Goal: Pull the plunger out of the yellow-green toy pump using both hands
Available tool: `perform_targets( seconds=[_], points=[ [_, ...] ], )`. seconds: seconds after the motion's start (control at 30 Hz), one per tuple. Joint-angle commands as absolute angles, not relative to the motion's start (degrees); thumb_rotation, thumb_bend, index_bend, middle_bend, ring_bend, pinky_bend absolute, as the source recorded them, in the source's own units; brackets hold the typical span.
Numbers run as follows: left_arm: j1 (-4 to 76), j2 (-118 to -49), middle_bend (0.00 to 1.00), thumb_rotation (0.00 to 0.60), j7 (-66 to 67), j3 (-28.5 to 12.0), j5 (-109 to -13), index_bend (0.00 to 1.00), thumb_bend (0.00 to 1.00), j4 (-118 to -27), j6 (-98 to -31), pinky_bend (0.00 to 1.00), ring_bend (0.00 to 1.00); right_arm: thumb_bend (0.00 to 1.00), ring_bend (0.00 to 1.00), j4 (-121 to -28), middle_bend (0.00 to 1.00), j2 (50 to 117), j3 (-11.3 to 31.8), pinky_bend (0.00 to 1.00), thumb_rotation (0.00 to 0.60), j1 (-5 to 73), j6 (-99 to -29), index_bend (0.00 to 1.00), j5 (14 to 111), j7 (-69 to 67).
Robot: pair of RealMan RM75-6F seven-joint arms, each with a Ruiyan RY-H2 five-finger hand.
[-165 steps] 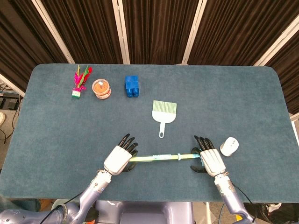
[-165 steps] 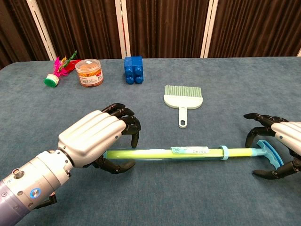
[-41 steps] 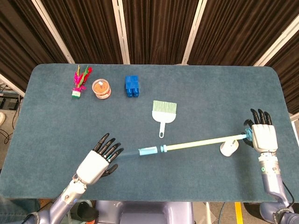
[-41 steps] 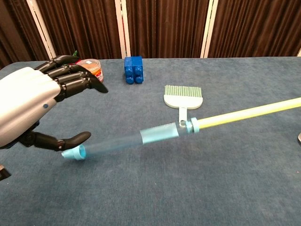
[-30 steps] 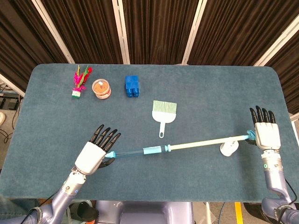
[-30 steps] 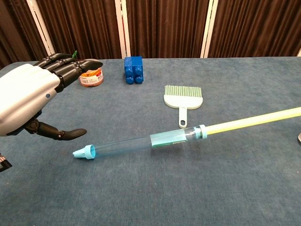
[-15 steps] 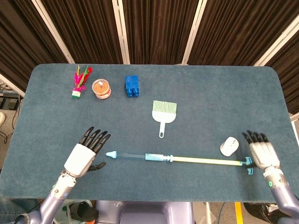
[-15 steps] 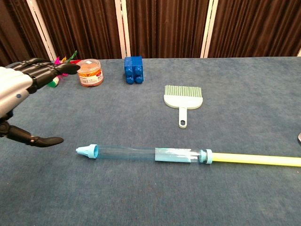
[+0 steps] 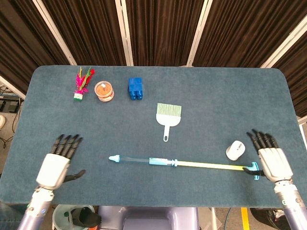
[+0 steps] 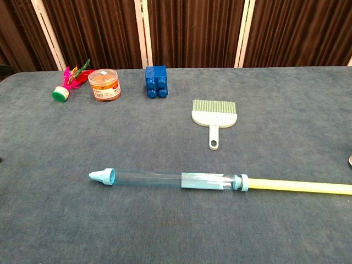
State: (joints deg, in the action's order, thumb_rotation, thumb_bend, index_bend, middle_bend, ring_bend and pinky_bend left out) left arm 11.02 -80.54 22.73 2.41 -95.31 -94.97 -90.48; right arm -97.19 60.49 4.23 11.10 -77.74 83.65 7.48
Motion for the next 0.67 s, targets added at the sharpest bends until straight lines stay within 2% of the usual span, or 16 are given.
perform_targets(
  seconds=[0.03, 0.23, 0.67],
  points=[
    [8.0, -79.3, 0.05, 0.6, 24.1, 1.8, -93.1, 0.0, 0.03, -95.4, -94.6, 0.06, 0.06, 0.0, 0.0, -92.4, 0.0, 66.3, 4.5, 0.05, 0.6, 4.9, -90.6, 0.0, 90.2, 10.5],
    [6.4, -76.8, 0.05, 0.6, 17.5, 0.4, -91.9, 0.0, 0.03, -96.0, -97.4, 0.06, 0.06, 0.0, 0.0, -92.0, 0.0, 64.8, 2.7, 0.05, 0.6, 3.1, -91.2, 0.0, 90.4, 6.0],
    [6.7, -74.2, 0.05, 0.6, 10.5, 0.4, -91.7, 0.0, 0.03, -95.0, -94.3, 0.06, 0.06, 0.0, 0.0, -94.0, 0.0, 65.4, 1.2, 0.04, 0.6, 2.4, -89.6, 0.0, 90.3, 8.7]
  ],
)
